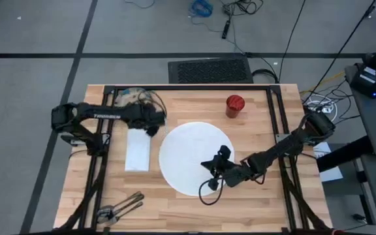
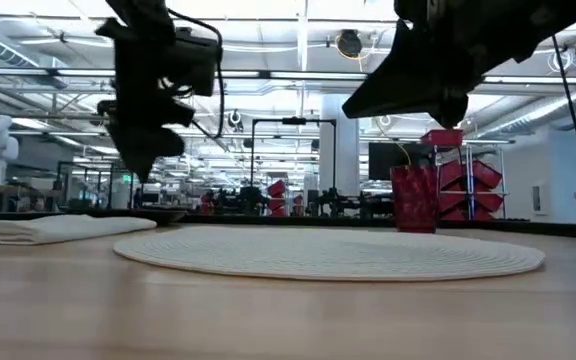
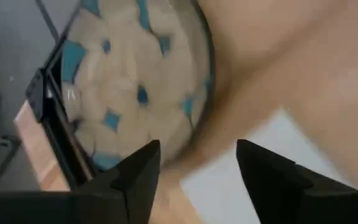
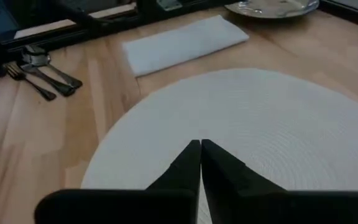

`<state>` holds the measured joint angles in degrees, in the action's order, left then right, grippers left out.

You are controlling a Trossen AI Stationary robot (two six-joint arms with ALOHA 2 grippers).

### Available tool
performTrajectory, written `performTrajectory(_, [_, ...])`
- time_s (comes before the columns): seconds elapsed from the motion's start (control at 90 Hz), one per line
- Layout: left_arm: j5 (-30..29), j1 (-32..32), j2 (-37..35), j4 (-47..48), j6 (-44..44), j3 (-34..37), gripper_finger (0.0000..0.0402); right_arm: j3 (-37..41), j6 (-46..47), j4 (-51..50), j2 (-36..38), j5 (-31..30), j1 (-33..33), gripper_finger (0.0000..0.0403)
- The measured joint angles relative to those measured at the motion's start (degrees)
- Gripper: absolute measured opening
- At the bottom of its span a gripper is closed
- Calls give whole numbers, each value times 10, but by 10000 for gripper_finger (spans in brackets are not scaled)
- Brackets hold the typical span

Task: Set table place
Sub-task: Put the blue patterned plate on the white mat

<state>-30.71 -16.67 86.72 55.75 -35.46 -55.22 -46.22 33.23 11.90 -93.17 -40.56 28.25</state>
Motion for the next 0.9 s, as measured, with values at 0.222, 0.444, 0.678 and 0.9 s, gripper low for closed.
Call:
performTrajectory(0.222, [7, -57, 50, -104, 30, 4, 224, 0, 7, -7, 0, 1, 0, 0])
performTrajectory(0.444, [-24, -93, 122, -125, 87, 4, 224, 0, 10, -13, 0, 1, 0, 0])
performTrajectory(0.678, [-80, -101, 155, -137, 139, 4, 223, 0, 10, -15, 0, 1, -5, 0])
performTrajectory(0.9, [-103, -100, 197, -121, 168, 1, 202, 0, 9, -15, 0, 1, -5, 0])
